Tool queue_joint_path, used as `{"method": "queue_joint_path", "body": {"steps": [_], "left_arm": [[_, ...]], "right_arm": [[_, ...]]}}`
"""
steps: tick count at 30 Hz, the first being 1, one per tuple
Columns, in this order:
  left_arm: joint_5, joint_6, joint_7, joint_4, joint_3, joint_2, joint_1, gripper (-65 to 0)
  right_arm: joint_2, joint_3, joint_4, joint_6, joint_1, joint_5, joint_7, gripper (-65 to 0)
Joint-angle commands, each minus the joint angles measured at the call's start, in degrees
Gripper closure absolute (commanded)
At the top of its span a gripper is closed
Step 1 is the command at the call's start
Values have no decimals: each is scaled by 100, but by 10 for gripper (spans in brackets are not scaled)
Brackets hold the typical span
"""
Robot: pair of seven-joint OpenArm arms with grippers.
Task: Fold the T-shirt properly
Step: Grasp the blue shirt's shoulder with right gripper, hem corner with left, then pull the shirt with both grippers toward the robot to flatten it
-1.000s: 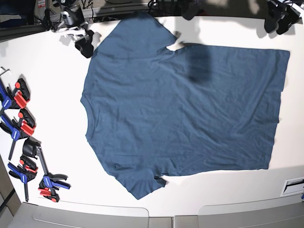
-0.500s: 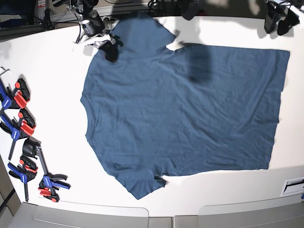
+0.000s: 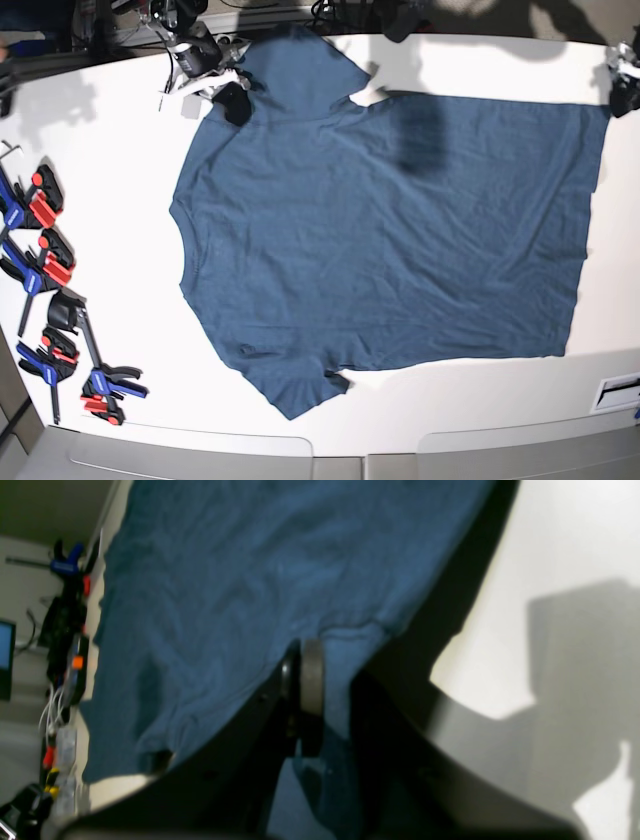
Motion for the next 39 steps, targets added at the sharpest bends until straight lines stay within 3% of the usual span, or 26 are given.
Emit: {"method": "queue_joint_path", "body": {"steps": [1, 8, 18, 22, 23, 26, 27, 36, 39], "left_arm": [[-131, -50, -22, -249, -52, -229, -101, -296], [-684, -363, 638, -2131, 52, -658, -914, -297], [-944, -470, 1198, -2249, 1156, -588, -1008, -297], [-942, -468, 1248, -2249, 1209, -592, -1005, -291], [-944, -468, 1246, -2249, 1202, -601, -1005, -265], [-940, -468, 1248, -2201, 1202, -605, -1005, -30], [-925, -470, 1272, -2186, 1202, -603, -1005, 0], [-994, -470, 1547, -2179, 1108, -636, -970, 0], [-1539, -691, 1934, -2175, 778, -636, -815, 0]], "right_arm": [[11, 4, 42, 9, -20, 42, -9, 0], [11, 4, 42, 9, -20, 44, -11, 0], [9, 4, 42, 9, -24, 44, -37, 0], [9, 4, 42, 9, -24, 42, -61, 0], [9, 7, 50, 7, -24, 39, -103, 0], [-7, 127, 181, 9, -26, 42, -369, 0], [-7, 195, 262, 9, -42, 42, -428, 0], [-2, 1025, 1602, 208, -562, 42, -667, 0], [0, 1172, 1971, 214, -824, 44, -798, 0]]}}
